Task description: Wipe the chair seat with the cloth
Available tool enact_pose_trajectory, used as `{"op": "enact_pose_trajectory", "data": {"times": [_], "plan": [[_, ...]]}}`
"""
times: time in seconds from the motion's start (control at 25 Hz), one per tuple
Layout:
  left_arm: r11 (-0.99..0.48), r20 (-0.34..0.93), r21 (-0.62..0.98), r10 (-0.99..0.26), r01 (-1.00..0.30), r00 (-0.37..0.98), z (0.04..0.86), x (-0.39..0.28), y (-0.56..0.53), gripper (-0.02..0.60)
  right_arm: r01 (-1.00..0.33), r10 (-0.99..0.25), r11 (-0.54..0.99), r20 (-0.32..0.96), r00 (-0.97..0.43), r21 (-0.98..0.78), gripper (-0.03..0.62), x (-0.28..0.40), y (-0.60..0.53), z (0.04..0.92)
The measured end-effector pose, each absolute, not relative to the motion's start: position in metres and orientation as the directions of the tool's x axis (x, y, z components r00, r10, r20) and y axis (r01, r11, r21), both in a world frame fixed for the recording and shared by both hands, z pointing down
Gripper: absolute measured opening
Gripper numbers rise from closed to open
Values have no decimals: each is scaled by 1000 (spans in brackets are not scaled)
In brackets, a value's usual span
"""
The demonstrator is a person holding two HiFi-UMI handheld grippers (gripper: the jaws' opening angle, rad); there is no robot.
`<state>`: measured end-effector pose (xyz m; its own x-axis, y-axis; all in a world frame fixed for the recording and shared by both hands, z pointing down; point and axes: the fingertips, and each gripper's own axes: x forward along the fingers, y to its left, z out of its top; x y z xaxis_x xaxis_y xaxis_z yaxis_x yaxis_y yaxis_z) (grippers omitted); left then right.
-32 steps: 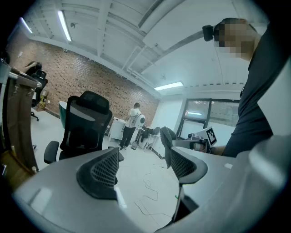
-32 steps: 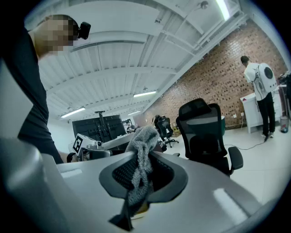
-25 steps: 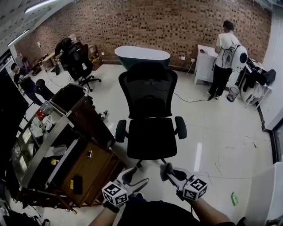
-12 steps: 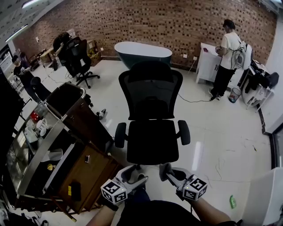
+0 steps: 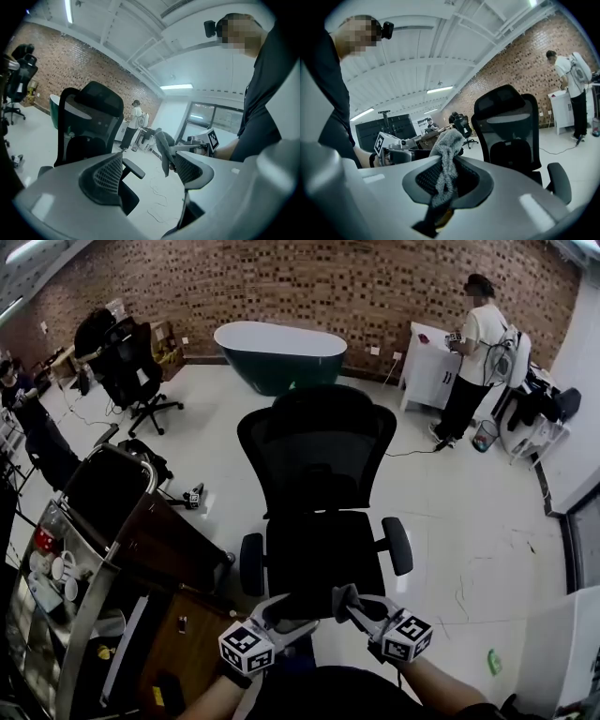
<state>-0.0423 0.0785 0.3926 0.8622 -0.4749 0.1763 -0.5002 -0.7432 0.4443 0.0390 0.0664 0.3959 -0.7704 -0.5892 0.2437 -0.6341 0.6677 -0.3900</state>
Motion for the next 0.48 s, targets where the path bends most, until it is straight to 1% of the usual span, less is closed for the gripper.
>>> {"op": "enact_pose_trajectory", "data": {"times": [0.28,0.48], "plan": [[-742,201,460,-448,-488,871,404,-57,27,382,-638,-580,666,269,-769,-387,46,10,12,413],[-719,227,472,-460,-511,858,424,-66,4,382,-616,-538,668,300,-787,-417,46,-6,-14,439]]}}
